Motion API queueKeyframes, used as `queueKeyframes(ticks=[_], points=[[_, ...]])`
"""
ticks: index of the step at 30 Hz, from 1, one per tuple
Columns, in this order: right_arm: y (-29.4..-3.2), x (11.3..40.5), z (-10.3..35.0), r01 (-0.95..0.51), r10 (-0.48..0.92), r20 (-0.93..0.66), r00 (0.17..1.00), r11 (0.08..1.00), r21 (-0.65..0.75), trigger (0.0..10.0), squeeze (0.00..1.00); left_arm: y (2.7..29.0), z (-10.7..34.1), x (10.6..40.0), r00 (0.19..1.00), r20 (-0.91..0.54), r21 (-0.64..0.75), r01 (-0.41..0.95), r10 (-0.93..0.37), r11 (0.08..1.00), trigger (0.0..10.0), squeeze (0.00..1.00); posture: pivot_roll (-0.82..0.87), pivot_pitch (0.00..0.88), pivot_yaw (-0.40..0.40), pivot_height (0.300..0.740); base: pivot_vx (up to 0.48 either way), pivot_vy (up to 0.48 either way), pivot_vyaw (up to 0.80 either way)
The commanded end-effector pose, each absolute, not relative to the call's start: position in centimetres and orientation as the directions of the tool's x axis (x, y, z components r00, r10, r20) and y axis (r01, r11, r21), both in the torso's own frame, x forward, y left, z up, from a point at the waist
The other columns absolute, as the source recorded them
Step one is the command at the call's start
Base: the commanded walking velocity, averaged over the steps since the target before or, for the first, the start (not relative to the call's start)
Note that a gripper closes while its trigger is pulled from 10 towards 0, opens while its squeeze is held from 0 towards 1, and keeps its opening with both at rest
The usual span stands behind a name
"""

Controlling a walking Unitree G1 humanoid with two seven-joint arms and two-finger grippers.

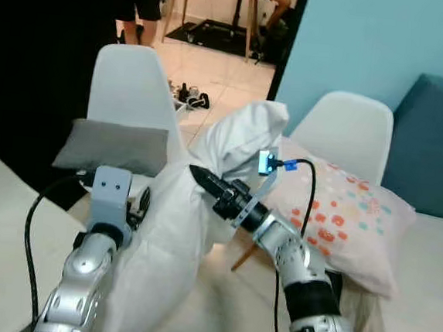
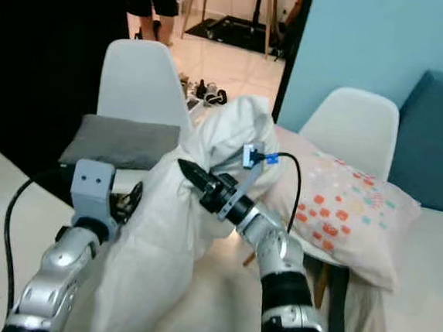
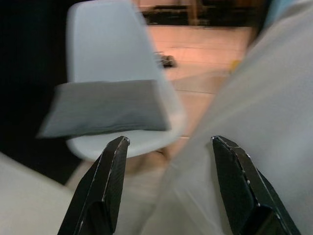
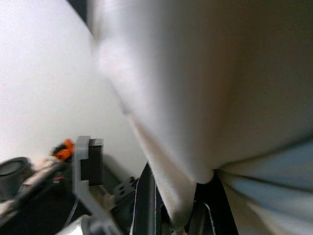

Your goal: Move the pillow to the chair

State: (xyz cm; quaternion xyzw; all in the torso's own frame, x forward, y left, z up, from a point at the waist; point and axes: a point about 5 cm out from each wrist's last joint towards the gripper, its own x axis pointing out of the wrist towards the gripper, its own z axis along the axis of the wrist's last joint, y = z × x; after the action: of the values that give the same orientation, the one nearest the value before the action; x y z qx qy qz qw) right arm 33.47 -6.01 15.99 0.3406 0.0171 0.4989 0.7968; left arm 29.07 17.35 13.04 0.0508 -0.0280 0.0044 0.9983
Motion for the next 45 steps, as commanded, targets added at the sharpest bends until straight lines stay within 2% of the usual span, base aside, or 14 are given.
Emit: queueKeyframes(ticks=[1,21,30,31,35,36,37,38,45], points=[[-6.1,33.7,17.8,-0.826,0.789,0.397,0.469,0.233,0.513,0.0,0.0,17.0,12.8,29.0,0.999,0.044,0.106,0.007,-0.012,0.994,10.0,0.0,-0.01,0.0,-0.09,0.74,0.0,0.0,0.67],[-6.3,33.8,17.9,-0.82,0.78,0.404,0.478,0.231,0.523,0.0,0.0,17.0,12.9,29.1,0.999,0.044,0.108,0.004,-0.009,0.994,10.0,0.0,-0.01,0.0,-0.092,0.74,0.0,0.0,0.67],[-6.4,34.3,17.5,-0.777,0.761,0.373,0.531,0.262,0.572,0.0,0.0,16.9,12.8,29.1,0.999,0.038,0.115,0.01,-0.015,0.993,10.0,0.0,-0.01,0.0,-0.091,0.74,0.0,0.0,0.33],[-6.4,34.4,17.4,-0.768,0.757,0.366,0.541,0.268,0.581,1.1,0.0,16.9,12.8,29.0,0.999,0.037,0.116,0.012,-0.017,0.993,10.0,0.0,0.0,0.0,-0.091,0.74,0.0,0.0,0.0],[-6.4,34.5,17.4,-0.765,0.756,0.362,0.545,0.272,0.584,1.1,0.0,16.9,12.8,29.0,0.999,0.037,0.116,0.013,-0.017,0.993,10.0,0.0,0.0,0.0,-0.091,0.74,0.0,0.0,0.0],[-6.4,34.5,17.4,-0.762,0.755,0.358,0.549,0.276,0.586,8.2,0.0,16.9,12.8,29.0,0.999,0.036,0.116,0.013,-0.017,0.993,10.0,0.0,0.0,0.0,-0.091,0.74,0.0,0.0,0.0],[-6.4,34.5,17.4,-0.762,0.755,0.358,0.549,0.276,0.586,8.2,0.0,16.9,12.8,29.0,0.999,0.036,0.116,0.013,-0.017,0.993,10.0,0.0,0.0,0.0,-0.091,0.74,0.0,0.0,0.0],[-6.4,34.5,17.3,-0.758,0.755,0.354,0.553,0.278,0.59,10.0,0.0,16.9,12.8,29.0,0.999,0.036,0.117,0.014,-0.018,0.993,10.0,0.0,0.0,0.0,-0.091,0.74,0.0,0.0,0.0],[-6.5,34.7,17.1,-0.742,0.746,0.341,0.572,0.293,0.603,10.0,0.0,16.8,12.8,29.1,0.999,0.037,0.124,0.021,-0.026,0.992,10.0,0.0,0.0,0.0,-0.091,0.74,0.0,0.0,0.0]])
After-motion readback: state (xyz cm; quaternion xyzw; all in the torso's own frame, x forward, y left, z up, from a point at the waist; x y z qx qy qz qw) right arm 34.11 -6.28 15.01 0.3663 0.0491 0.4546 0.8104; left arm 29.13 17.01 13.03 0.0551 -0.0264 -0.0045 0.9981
